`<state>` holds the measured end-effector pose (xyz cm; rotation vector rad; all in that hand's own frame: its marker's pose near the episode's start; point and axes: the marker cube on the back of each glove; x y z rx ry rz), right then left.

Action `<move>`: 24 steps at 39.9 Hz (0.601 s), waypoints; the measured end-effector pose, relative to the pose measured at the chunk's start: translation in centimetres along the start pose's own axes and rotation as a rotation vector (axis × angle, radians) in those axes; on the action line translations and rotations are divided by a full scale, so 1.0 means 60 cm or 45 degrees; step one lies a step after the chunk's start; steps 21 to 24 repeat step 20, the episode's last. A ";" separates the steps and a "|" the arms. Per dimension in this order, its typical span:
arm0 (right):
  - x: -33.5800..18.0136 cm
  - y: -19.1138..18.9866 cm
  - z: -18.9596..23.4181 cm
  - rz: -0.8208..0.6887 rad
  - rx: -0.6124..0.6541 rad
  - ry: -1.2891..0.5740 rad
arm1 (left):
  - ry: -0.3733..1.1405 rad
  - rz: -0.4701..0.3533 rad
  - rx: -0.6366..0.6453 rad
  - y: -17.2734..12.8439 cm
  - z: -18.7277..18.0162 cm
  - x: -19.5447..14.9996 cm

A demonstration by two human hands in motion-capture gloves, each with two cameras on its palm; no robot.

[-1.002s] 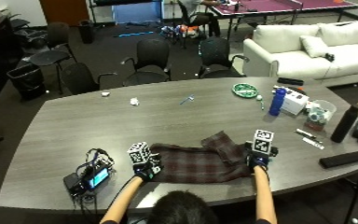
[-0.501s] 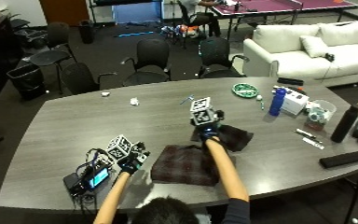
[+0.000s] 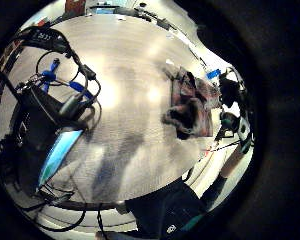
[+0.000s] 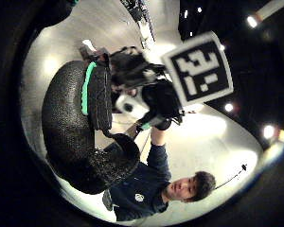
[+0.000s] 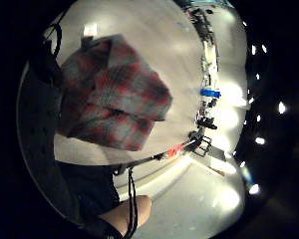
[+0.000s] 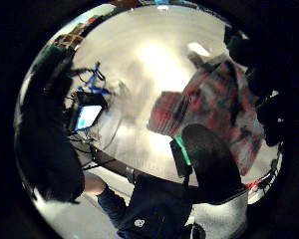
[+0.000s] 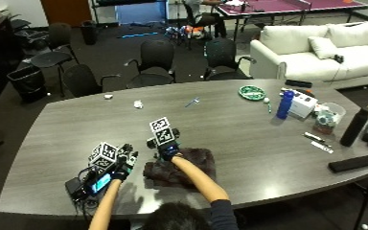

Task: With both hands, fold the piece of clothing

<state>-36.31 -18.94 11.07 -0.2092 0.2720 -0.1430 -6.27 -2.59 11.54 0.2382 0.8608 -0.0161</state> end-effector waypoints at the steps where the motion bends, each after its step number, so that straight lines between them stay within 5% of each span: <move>1: 0.018 0.007 -0.016 0.031 0.046 -0.002 | 0.012 0.012 -0.006 0.001 -0.001 0.006; 4: 0.072 0.033 -0.057 0.109 0.135 -0.011 | 0.059 0.060 -0.021 0.002 -0.003 0.031; 8: 0.130 0.060 -0.085 0.175 0.166 -0.040 | -0.007 -0.035 -0.021 -0.014 0.000 0.043; 12: 0.179 0.085 -0.098 0.222 0.189 -0.063 | -0.093 -0.016 -0.025 -0.010 -0.017 0.080; 24: 0.228 0.079 -0.076 0.263 0.213 -0.132 | -0.263 0.059 -0.042 0.014 -0.046 0.112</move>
